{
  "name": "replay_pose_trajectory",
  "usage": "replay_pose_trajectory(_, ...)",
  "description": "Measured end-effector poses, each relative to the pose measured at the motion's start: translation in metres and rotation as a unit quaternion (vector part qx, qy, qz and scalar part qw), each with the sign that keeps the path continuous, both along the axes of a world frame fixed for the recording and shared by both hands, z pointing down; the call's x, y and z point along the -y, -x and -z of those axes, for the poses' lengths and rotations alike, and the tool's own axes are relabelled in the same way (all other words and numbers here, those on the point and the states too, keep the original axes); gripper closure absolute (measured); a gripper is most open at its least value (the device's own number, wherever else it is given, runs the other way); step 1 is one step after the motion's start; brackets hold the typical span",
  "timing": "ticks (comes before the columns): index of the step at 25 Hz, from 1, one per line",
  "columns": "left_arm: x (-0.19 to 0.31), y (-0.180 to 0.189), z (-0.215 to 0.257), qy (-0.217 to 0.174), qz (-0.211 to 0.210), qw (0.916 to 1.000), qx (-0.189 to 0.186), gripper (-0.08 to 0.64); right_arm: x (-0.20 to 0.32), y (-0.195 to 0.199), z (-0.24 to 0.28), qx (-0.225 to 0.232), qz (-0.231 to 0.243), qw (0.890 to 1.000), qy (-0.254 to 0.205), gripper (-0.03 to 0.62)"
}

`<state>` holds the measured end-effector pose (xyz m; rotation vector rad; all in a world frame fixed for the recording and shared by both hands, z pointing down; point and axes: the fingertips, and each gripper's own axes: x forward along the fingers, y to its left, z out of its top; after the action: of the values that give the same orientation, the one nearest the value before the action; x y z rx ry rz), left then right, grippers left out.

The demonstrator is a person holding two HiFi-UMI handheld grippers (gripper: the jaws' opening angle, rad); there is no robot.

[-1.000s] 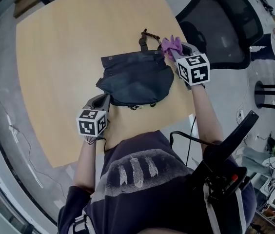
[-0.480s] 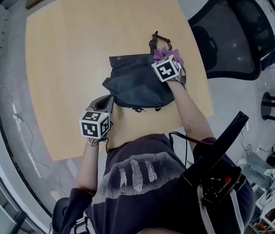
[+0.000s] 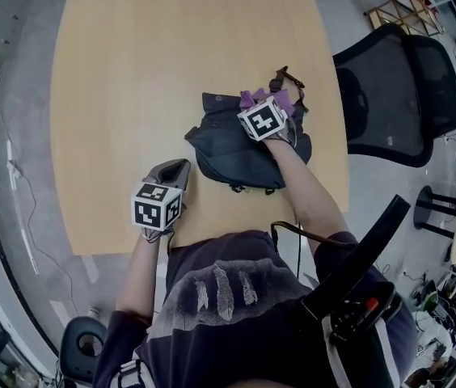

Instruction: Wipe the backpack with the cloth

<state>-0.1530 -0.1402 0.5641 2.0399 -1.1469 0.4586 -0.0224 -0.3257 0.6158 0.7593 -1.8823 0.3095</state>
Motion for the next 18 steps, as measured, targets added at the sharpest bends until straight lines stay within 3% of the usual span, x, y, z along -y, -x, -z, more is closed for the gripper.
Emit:
replay_pose_trajectory(6, 0.002, 0.023, -0.007, 0.005, 0.021, 0.9997, -0.012, 0.552, 0.0, 0.025, -0.007, 0.031, -0.021, 0.999, 0.036, 0.522)
replay_pose_trajectory(12, -0.004, 0.04, -0.007, 0.003, 0.031, 0.9995, -0.011, 0.552, -0.012, 0.076, -0.012, 0.044, 0.019, 0.998, 0.043, 0.523)
replay_pose_trajectory(18, -0.01, 0.049, -0.012, 0.005, 0.04, 0.9991, -0.012, 0.552, -0.017, 0.097, -0.013, 0.045, 0.029, 0.997, 0.053, 0.525)
